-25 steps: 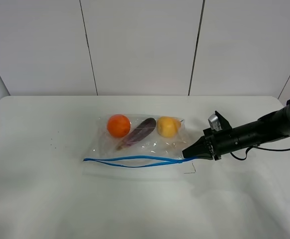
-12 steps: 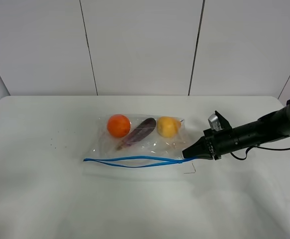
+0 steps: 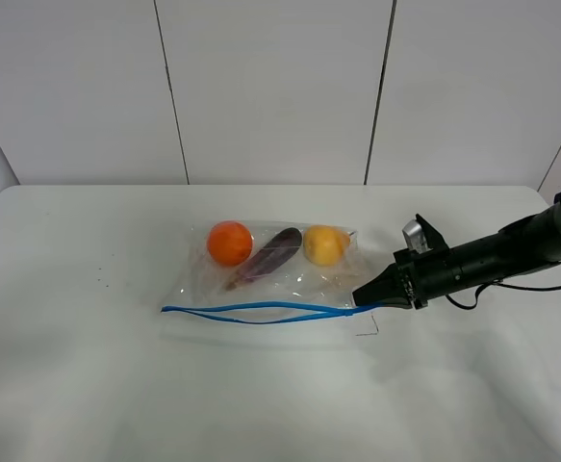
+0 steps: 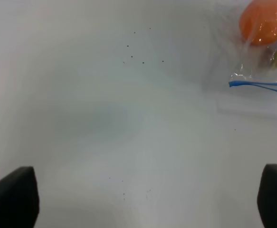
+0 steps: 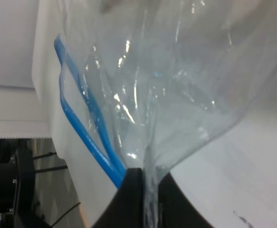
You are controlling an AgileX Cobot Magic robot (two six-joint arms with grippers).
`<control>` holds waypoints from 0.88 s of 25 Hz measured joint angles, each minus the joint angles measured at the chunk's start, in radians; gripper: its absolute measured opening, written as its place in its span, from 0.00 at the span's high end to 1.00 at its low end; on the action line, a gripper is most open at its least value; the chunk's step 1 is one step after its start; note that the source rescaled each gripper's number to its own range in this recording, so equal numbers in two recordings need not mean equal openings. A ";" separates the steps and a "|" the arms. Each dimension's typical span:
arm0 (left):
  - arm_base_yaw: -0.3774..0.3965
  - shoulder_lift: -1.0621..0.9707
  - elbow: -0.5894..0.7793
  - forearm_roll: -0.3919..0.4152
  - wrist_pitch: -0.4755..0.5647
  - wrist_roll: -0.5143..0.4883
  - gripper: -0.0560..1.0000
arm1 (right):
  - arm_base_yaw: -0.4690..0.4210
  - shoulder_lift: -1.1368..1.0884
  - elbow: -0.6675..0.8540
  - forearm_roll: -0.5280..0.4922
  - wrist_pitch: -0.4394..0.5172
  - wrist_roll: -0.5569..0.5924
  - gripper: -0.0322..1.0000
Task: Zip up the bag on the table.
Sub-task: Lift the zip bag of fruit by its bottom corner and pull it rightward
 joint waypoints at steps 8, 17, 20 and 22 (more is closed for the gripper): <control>0.000 0.000 0.000 0.000 0.000 0.000 0.00 | 0.000 -0.013 0.000 -0.019 0.000 0.079 0.97; 0.000 0.000 0.000 -0.003 0.000 0.001 0.00 | 0.000 -0.079 -0.002 -0.041 0.000 0.153 0.97; 0.000 0.012 -0.016 -0.036 0.000 0.001 0.00 | 0.000 -0.097 -0.002 -0.054 0.000 0.165 0.97; 0.000 0.078 -0.038 -0.083 -0.002 0.011 0.00 | 0.000 -0.112 -0.003 -0.057 0.000 0.170 0.97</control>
